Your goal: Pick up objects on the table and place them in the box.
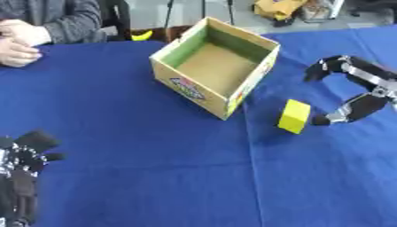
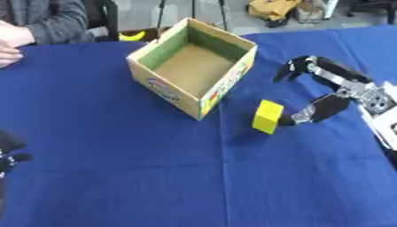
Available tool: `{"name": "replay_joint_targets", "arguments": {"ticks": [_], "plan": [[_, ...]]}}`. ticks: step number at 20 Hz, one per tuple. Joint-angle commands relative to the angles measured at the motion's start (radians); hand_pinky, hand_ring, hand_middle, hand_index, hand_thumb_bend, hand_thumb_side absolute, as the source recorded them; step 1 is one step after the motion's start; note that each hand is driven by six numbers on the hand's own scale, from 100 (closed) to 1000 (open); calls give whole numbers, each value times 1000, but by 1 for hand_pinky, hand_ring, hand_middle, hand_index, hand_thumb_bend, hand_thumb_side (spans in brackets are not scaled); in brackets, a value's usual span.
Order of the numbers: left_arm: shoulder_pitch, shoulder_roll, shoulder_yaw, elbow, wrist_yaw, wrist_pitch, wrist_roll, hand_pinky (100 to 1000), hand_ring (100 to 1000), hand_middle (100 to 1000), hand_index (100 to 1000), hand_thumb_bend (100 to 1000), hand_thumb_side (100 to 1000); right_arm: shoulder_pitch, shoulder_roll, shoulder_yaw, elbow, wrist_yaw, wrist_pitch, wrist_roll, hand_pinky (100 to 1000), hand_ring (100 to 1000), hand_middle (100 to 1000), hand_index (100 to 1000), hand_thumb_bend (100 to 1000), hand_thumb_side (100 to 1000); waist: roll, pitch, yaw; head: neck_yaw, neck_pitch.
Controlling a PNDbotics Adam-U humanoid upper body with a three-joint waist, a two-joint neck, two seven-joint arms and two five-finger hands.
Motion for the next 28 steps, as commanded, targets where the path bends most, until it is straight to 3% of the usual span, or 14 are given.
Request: {"name": "replay_joint_targets", "arguments": {"ticks": [1,15,28], "plan": [[-4,15,-1,-14,2,0,-5,582,677,609,734,184,1000,-29,-15,2,24,19,0,10,715,850,652,734,780,499,-2,-16,2,-4,-7],[-1,15,-4,-13,4,1,-8,583,677,609,735,183,1000,-118,30,33,189,72,0,45,712,845,628,722,785,511,0,-19,3,-11,-4],[-1,13,-4,-13,5,1,-9,585,678,609,735,183,1000,-121,66,53,239,146,-23,27,706,816,564,666,775,520,2,-17,0,-13,-3]]}}
